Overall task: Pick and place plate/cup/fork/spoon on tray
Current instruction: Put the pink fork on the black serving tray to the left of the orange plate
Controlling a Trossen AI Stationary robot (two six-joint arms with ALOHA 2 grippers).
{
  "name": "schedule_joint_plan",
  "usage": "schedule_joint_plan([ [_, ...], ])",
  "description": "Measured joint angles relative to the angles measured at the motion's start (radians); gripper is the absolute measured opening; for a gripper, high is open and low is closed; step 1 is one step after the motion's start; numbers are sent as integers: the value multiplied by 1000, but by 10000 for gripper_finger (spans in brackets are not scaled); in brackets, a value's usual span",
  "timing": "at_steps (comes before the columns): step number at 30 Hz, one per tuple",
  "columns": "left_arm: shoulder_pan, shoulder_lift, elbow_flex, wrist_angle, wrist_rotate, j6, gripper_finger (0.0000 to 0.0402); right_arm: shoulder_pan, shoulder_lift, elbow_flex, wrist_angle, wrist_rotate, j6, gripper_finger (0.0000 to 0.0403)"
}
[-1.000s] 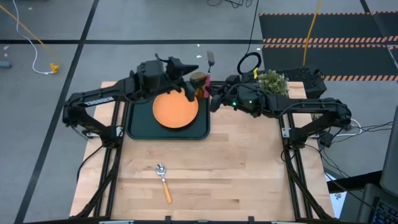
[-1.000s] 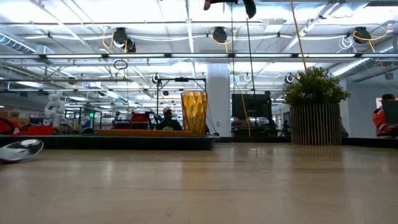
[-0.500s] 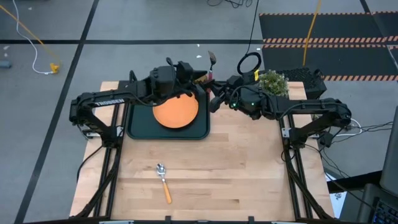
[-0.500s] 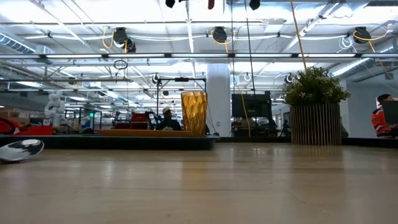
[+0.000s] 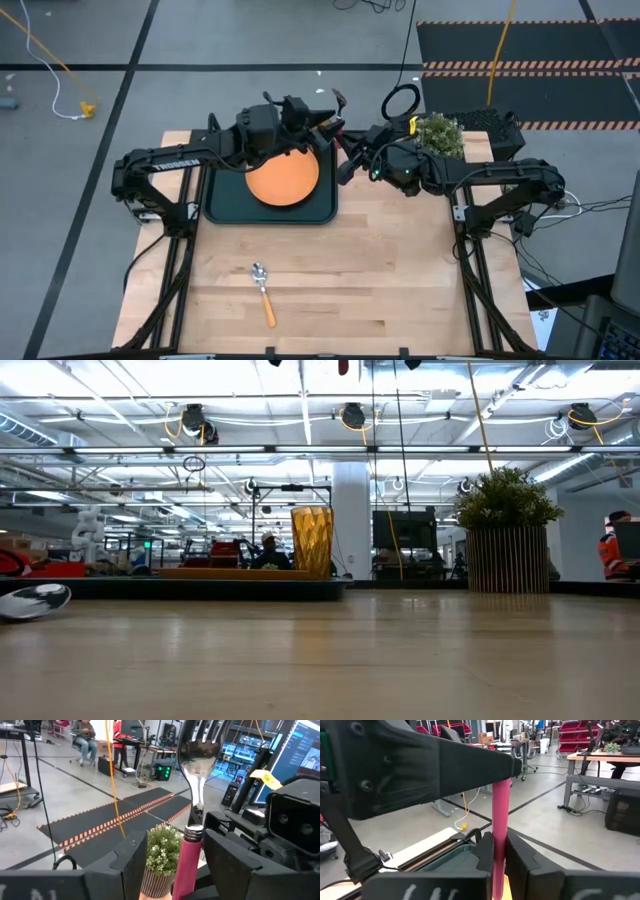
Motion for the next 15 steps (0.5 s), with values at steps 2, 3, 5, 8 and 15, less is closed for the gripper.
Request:
schedule_joint_plan([
  [2, 0, 0, 0, -3, 7, 8, 185, 0, 0, 0, 0, -5, -6, 11],
  [3, 0, 0, 0, -4, 8, 12, 180, 0, 0, 0, 0, -7, -8, 11],
  [5, 0, 0, 0, -4, 11, 14, 169, 3, 0, 0, 0, -7, -18, 11],
  [8, 0, 0, 0, -4, 36, 14, 146, 6, 0, 0, 0, -9, -25, 11],
  [15, 0, 0, 0, -4, 71, 25, 75, 6, 0, 0, -1, -35, -24, 11],
])
